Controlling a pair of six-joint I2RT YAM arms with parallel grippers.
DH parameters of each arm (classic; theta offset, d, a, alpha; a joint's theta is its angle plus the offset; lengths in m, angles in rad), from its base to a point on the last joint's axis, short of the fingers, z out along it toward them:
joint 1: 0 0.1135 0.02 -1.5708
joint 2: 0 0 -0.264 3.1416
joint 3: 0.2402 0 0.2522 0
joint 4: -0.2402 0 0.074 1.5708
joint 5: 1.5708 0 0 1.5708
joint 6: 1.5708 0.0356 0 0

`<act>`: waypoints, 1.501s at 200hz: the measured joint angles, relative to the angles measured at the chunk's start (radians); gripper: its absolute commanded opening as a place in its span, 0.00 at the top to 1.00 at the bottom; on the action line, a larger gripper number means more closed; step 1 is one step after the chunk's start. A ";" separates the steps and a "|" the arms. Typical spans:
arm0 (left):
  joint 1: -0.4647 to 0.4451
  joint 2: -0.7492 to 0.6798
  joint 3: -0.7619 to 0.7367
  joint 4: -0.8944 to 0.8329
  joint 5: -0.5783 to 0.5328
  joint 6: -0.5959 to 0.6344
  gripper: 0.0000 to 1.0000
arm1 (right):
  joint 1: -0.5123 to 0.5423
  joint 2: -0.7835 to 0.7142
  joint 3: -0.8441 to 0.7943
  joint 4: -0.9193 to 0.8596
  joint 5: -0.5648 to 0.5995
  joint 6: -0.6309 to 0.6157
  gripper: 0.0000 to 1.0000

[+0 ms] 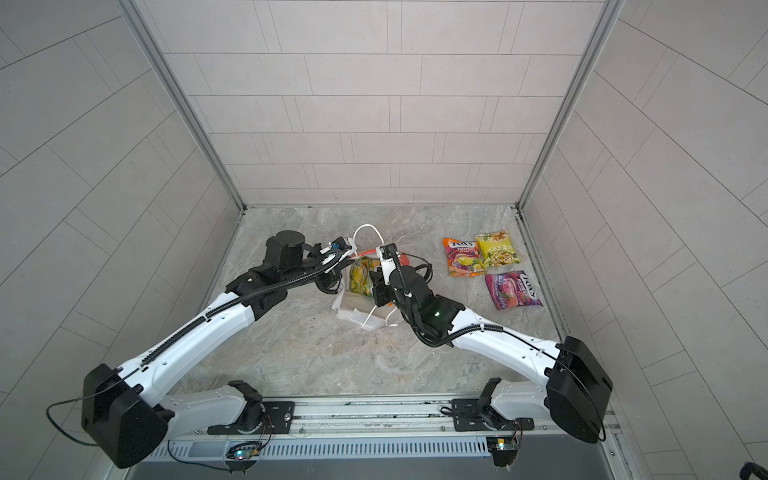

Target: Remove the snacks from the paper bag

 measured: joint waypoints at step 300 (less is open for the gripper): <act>0.001 0.004 -0.001 0.012 -0.018 -0.063 1.00 | 0.077 0.319 0.047 0.052 0.306 0.068 0.53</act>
